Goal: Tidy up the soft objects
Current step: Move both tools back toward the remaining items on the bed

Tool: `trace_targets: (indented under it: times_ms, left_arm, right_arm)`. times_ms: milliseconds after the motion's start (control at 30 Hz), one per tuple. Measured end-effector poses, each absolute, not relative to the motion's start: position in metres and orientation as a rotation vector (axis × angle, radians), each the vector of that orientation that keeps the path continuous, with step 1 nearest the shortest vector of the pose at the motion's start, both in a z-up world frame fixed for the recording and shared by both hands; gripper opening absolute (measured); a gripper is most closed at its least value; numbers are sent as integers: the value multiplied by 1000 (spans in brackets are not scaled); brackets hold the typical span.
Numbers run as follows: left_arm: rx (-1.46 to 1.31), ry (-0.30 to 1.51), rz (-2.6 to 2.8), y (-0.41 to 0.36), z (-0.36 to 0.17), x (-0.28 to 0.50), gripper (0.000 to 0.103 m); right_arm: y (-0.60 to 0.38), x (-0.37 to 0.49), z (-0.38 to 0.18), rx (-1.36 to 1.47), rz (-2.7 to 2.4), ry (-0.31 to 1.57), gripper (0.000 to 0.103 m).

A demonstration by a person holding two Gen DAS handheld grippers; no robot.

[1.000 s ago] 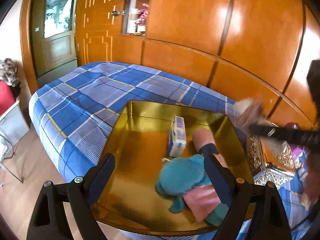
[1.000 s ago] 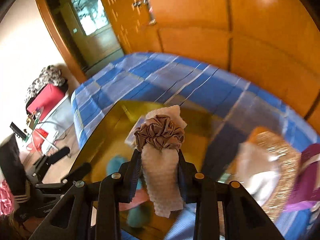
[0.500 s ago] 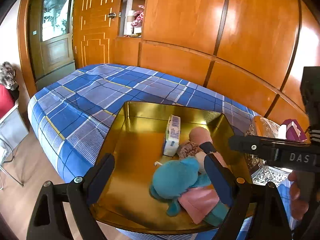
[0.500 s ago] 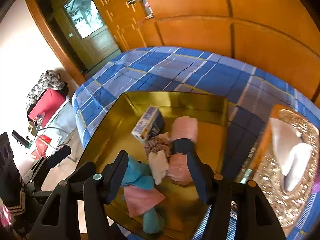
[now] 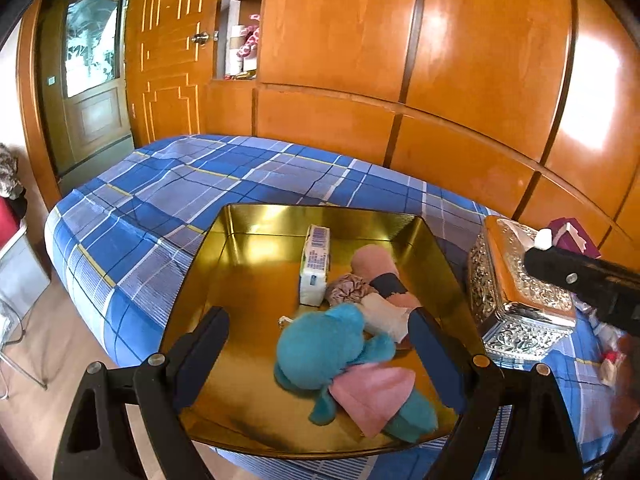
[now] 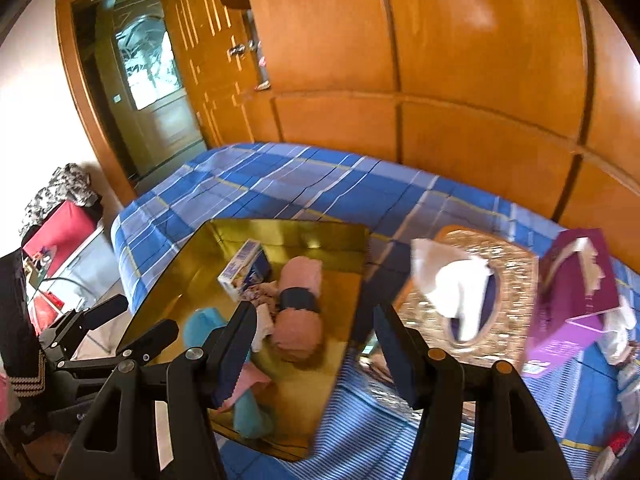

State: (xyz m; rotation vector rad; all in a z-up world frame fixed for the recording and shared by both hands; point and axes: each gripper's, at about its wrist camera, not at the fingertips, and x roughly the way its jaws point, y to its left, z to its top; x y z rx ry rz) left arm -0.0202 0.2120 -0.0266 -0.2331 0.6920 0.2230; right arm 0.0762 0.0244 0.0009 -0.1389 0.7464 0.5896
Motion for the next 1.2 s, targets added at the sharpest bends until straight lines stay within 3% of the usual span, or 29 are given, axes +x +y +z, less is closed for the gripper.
trace_targets:
  times_ms: [367,1200]
  left_arm:
    - [-225,699,184,200,-25,-21,91]
    - [-55,723,-76,112,-15,-24,91]
  right_arm:
    - [-68,68,27,-66,435,670,62]
    - [-303,80,5,177,-120,708,62]
